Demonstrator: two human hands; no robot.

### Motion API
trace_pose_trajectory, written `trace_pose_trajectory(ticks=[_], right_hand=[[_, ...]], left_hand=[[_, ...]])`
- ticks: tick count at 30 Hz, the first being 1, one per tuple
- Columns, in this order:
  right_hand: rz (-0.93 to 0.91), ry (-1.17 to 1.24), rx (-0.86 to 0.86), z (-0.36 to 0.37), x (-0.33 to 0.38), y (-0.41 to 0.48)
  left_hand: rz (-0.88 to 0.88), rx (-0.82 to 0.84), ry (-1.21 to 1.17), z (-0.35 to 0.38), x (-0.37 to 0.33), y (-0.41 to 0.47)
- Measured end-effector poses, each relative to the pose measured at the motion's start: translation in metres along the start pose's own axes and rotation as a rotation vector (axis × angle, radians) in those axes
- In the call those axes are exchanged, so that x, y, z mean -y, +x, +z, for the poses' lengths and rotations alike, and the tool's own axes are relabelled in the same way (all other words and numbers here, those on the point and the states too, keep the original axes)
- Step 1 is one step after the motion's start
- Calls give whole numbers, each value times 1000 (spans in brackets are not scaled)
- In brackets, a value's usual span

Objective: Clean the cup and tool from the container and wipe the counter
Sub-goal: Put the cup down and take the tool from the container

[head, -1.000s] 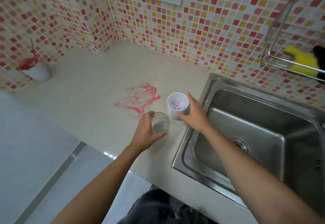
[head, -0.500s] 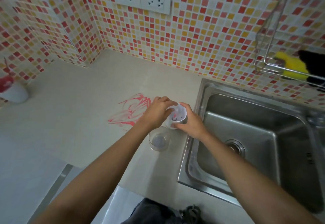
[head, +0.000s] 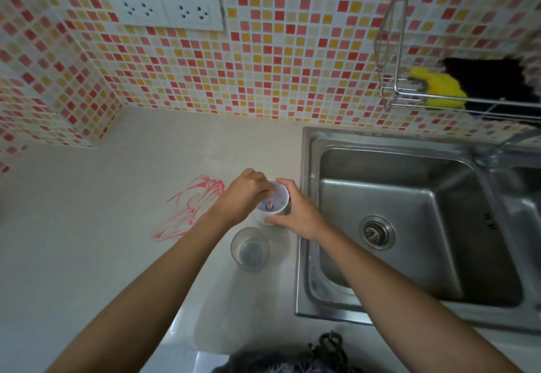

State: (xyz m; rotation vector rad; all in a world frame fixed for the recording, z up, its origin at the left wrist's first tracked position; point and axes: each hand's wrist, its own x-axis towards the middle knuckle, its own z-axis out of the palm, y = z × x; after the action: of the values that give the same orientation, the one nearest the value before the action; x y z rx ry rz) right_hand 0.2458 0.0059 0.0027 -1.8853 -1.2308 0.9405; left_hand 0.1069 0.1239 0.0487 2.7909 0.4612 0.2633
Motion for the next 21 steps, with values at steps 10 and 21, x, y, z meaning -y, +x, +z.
trace_pose_trajectory(ticks=[10, 21], right_hand=[[61, -106, -8, 7, 14, -6], [-364, -345, -934, -212, 111, -39]], left_hand=[[-237, -280, -46, -19, -13, -1], [-352, -450, -322, -53, -64, 27]])
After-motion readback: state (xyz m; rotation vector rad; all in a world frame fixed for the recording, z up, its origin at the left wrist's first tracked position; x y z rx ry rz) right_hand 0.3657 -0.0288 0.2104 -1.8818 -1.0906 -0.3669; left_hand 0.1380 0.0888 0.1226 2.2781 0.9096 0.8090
